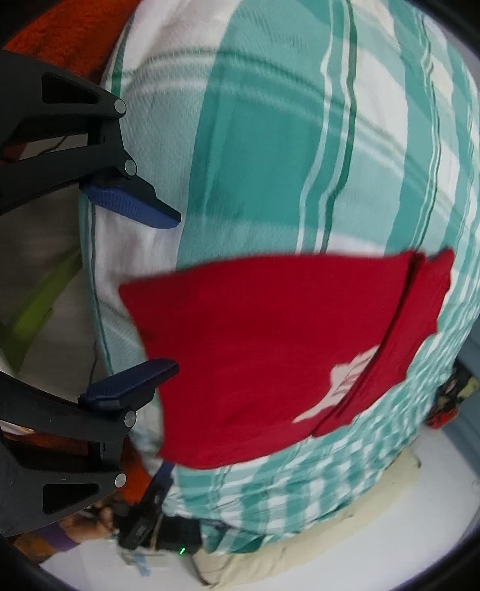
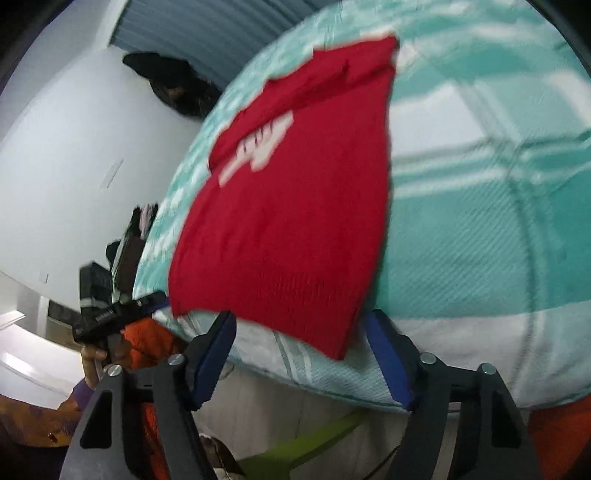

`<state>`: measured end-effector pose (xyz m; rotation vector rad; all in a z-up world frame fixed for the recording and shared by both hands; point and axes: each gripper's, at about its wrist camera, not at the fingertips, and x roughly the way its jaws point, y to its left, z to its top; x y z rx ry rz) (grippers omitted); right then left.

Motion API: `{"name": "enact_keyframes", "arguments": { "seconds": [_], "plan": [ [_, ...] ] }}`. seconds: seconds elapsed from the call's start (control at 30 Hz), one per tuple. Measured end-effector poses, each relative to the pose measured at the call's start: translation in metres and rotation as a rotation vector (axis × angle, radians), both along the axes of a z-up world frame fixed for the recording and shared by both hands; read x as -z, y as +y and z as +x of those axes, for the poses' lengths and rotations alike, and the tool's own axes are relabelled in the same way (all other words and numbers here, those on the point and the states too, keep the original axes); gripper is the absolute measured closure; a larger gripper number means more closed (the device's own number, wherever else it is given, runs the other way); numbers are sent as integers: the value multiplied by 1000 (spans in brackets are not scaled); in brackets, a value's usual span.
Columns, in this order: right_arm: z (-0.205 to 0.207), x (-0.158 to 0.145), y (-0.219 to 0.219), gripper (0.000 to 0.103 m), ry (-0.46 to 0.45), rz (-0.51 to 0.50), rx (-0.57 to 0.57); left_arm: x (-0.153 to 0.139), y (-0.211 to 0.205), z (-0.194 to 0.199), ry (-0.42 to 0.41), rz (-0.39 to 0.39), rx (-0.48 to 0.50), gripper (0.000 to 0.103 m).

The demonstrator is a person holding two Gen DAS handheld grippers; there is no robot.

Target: Fold small clothes

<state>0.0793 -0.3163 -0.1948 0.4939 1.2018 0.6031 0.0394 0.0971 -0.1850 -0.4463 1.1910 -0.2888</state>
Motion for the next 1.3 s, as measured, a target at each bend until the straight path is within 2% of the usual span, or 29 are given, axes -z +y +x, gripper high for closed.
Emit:
{"name": "enact_keyframes", "arguments": {
  "seconds": [0.07, 0.13, 0.17, 0.2, 0.27, 0.4, 0.5, 0.57, 0.67, 0.8, 0.97, 1.13, 1.17, 1.2, 1.23, 1.27, 1.3],
  "plan": [
    [0, 7, 6, 38, 22, 5, -21, 4, -3, 3, 15, 3, 12, 32],
    [3, 10, 10, 51, 22, 18, -30, 6, -5, 5, 25, 15, 12, 59],
    [5, 10, 10, 71, 18, 26, -28, 8, -7, 6, 45, 1, 29, 98],
    [7, 11, 9, 96, 20, 42, -20, 9, -7, 6, 62, -18, 36, 99],
    [7, 8, 6, 97, 19, 58, -4, 5, -2, 4, 66, -47, 15, 100],
    [7, -15, -2, 97, -42, 112, 42, -20, 8, 6, 29, -171, -18, 100],
    [27, -35, -5, 97, -100, 131, 88, -44, 13, 35, -25, -212, -34, 100],
    [49, -45, -5, 97, -138, 135, 117, -54, 14, 72, -48, -228, -58, 100],
    [101, -52, -2, 97, -167, 113, 163, -60, 18, 128, -71, -204, -94, 100],
    [191, -58, 0, 97, -197, 86, 208, -58, 18, 217, -70, -185, -152, 100],
    [283, -56, 7, 97, -204, 55, 221, -51, 14, 308, -69, -126, -180, 100],
    [356, -38, 19, 97, -194, 23, 216, -29, 11, 363, -34, -47, -207, 98],
    [367, -32, 21, 94, -186, 29, 213, -26, 13, 369, -21, -27, -221, 91],
    [377, -26, 21, 86, -173, 17, 221, -23, 18, 380, -12, -6, -250, 77],
    [383, -23, 21, 79, -165, 0, 232, -21, 26, 383, -17, -3, -283, 68],
    [388, -21, 20, 66, -163, -19, 249, -22, 30, 384, -22, -1, -301, 53],
    [391, -21, 16, 65, -170, -29, 265, -25, 37, 382, -31, 5, -325, 44]
  ]
}}
